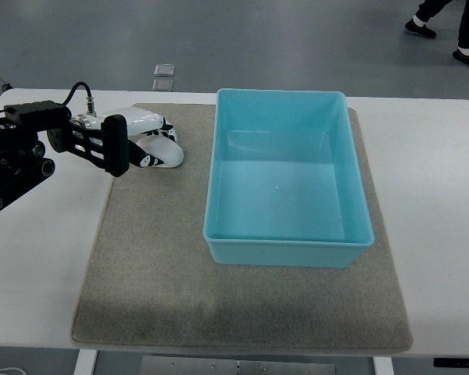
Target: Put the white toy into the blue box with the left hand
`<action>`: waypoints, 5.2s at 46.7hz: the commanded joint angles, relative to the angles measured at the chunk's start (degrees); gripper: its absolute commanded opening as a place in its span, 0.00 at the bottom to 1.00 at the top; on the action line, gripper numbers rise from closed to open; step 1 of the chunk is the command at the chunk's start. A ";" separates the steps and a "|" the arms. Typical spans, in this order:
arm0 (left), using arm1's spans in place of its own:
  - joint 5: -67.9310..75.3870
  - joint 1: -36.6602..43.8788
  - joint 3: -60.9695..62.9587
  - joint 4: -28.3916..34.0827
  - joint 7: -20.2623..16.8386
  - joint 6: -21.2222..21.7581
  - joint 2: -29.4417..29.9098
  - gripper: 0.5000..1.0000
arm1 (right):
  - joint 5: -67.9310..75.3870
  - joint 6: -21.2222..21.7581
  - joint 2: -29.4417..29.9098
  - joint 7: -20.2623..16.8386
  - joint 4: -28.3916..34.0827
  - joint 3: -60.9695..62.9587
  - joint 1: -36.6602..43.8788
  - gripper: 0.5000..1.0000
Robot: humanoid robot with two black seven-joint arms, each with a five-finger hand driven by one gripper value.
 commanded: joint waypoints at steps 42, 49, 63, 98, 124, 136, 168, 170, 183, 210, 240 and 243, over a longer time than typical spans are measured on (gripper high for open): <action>-3.09 -6.50 -4.67 -5.54 -0.53 -0.68 7.37 0.00 | 0.00 0.00 0.00 -0.04 0.00 0.04 0.00 0.87; -3.09 -6.59 -6.34 -10.28 -0.53 -1.12 9.56 0.00 | 0.00 0.00 0.00 -0.04 0.00 0.04 0.00 0.87; -3.09 -6.76 -7.04 -18.55 -0.53 -2.26 11.23 0.00 | 0.00 0.00 0.00 -0.04 0.00 0.04 0.00 0.87; 2.53 -9.49 -2.30 -23.82 -0.09 -1.91 1.92 0.00 | 0.00 0.00 0.00 0.04 0.00 0.04 0.00 0.87; 7.28 -8.43 0.25 -16.70 0.44 -1.29 -7.40 0.00 | 0.00 0.00 0.00 -0.04 0.00 -0.05 0.00 0.87; 6.58 -8.17 1.39 -16.70 0.44 -1.20 -7.49 0.22 | 0.00 0.00 0.00 0.04 0.00 -0.05 0.00 0.87; -7.39 -6.06 0.87 -16.88 0.44 5.48 -5.56 0.99 | 0.00 0.00 0.00 -0.04 0.00 0.04 0.00 0.87; -9.41 -6.15 0.78 -16.97 0.44 5.30 -5.12 0.99 | 0.00 0.00 0.00 0.04 0.00 0.04 0.00 0.87; -23.82 -5.97 -0.71 -16.97 0.52 5.12 -2.13 0.99 | 0.00 0.00 0.00 -0.04 0.00 -0.05 0.00 0.87; -65.39 -5.54 -2.21 -3.88 1.31 -7.26 3.32 0.99 | 0.00 0.00 0.00 -0.04 0.00 -0.05 0.00 0.87; -98.80 -1.84 -2.21 11.06 14.24 -20.98 0.43 0.99 | 0.00 0.00 0.00 -0.04 0.00 0.04 0.00 0.87; -100.03 -1.23 -2.21 11.68 14.24 -21.42 0.16 0.99 | 0.00 0.00 0.00 -0.04 0.00 0.04 0.00 0.88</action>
